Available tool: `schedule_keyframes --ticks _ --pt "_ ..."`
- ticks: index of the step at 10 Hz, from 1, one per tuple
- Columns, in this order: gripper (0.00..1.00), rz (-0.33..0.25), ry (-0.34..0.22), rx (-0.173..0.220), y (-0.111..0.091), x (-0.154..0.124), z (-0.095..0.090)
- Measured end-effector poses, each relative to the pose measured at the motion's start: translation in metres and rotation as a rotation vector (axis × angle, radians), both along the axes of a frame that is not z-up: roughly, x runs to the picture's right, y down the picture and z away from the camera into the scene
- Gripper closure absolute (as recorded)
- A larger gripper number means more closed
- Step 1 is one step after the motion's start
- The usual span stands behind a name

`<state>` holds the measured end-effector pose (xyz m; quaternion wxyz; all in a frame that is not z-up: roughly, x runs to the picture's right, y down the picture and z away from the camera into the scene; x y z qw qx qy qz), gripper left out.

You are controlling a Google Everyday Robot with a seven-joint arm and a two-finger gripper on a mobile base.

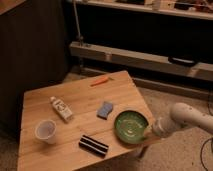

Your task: Pick up the ceramic bowl

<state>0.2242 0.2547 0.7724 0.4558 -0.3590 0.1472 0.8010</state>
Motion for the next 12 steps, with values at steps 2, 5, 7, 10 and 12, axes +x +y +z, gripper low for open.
schedule_keyframes --ticks 2,5,7,10,12 --pt "0.62 -0.012 0.008 -0.005 0.003 -0.001 0.005" --pt "0.62 -0.013 0.017 -0.011 0.005 -0.001 0.012" --pt "0.69 -0.013 0.017 -0.015 0.007 -0.001 0.012" --pt "0.99 0.007 0.017 -0.016 -0.003 -0.002 0.004" --pt "1.00 0.029 0.007 -0.008 -0.017 -0.002 -0.011"
